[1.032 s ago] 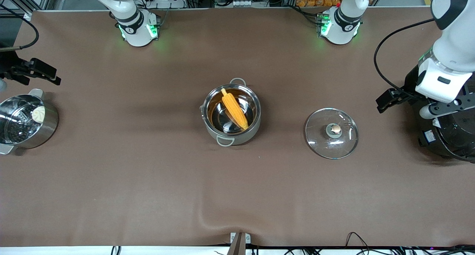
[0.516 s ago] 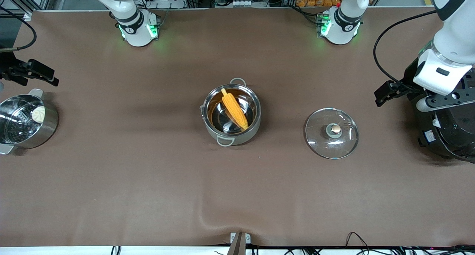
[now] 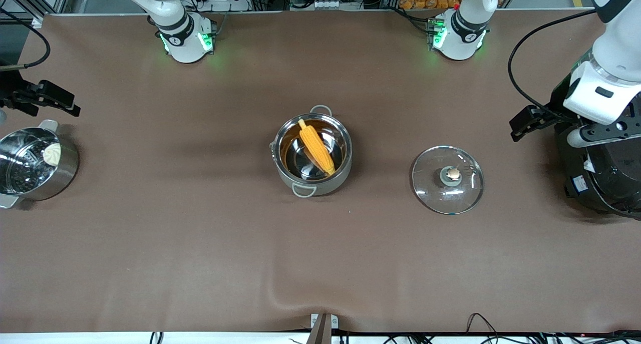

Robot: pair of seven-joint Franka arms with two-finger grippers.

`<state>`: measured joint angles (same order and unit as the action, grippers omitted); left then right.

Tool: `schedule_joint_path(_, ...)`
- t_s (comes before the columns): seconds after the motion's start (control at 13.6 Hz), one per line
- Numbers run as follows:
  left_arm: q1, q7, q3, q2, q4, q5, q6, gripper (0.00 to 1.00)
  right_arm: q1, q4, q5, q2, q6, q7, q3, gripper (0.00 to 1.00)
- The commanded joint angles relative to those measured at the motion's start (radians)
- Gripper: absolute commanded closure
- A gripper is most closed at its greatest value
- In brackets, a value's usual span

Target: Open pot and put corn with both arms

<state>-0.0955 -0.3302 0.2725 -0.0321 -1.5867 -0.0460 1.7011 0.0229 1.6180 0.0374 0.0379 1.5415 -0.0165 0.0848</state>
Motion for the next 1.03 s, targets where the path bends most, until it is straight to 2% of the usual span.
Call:
schedule_joint_path(0.0,-0.006,0.042,-0.010,0.023,0.004,0.025,-0.038,0.00,0.017,0.016,-0.030,0.013,0.011,-0.002,0.004,0.00)
schedule_joint_path(0.15,0.011,0.043,-0.032,0.023,0.004,0.025,-0.040,0.00,0.017,0.017,-0.034,0.013,0.014,-0.002,0.004,0.00)
schedule_joint_path(0.29,0.060,0.071,-0.087,0.023,0.004,0.025,-0.041,0.00,0.017,0.017,-0.034,0.013,0.014,-0.002,0.004,0.00)
schedule_joint_path(0.52,0.088,0.079,-0.105,0.024,0.004,0.023,-0.041,0.00,0.017,0.017,-0.034,0.014,0.017,-0.002,0.004,0.00)
schedule_joint_path(0.66,0.115,0.088,-0.142,0.024,0.004,0.025,-0.041,0.00,0.017,0.017,-0.034,0.014,0.028,-0.002,0.004,0.00)
schedule_joint_path(0.96,0.103,0.143,-0.142,0.023,0.005,0.026,-0.044,0.00,0.017,0.017,-0.034,0.014,0.042,-0.002,0.006,0.00)
